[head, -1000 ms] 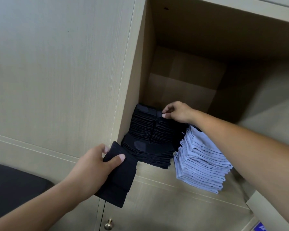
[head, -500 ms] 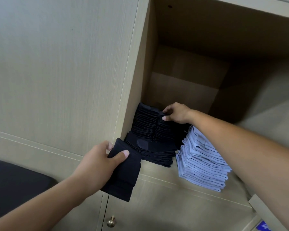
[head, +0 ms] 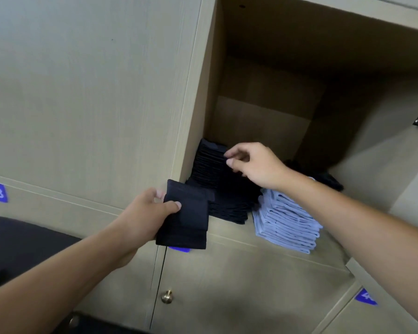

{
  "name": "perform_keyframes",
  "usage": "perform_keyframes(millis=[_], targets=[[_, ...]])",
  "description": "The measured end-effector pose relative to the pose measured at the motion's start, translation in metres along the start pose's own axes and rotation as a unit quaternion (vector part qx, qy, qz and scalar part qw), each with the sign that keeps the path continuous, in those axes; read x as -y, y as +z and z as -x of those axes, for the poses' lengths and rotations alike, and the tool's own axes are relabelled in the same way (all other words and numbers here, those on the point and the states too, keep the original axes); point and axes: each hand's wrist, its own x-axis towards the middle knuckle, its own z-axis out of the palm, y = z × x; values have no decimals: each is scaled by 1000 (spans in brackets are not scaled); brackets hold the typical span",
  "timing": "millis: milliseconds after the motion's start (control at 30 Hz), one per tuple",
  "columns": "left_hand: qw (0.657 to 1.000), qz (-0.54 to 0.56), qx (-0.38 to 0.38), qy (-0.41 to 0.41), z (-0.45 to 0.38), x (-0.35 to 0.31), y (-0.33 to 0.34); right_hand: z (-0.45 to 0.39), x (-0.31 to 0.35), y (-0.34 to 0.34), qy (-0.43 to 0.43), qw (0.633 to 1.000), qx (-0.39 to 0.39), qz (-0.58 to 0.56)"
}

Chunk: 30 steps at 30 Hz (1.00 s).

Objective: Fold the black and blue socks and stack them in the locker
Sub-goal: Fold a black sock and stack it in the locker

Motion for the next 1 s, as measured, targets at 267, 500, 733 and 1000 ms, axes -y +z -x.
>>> perform_keyframes(millis=[267, 500, 733, 1000], targets=[[998, -3, 22, 61, 3, -3, 7, 74, 27, 43, 37, 988, 68, -132], [996, -11, 47, 75, 6, -2, 8, 89, 31, 49, 59, 958, 82, -268], [995, 89, 53, 8, 4, -2, 8, 95, 20, 53, 170, 880, 3, -444], [996, 90, 26, 11, 1, 4, 4, 99, 24, 51, 194, 799, 11, -569]])
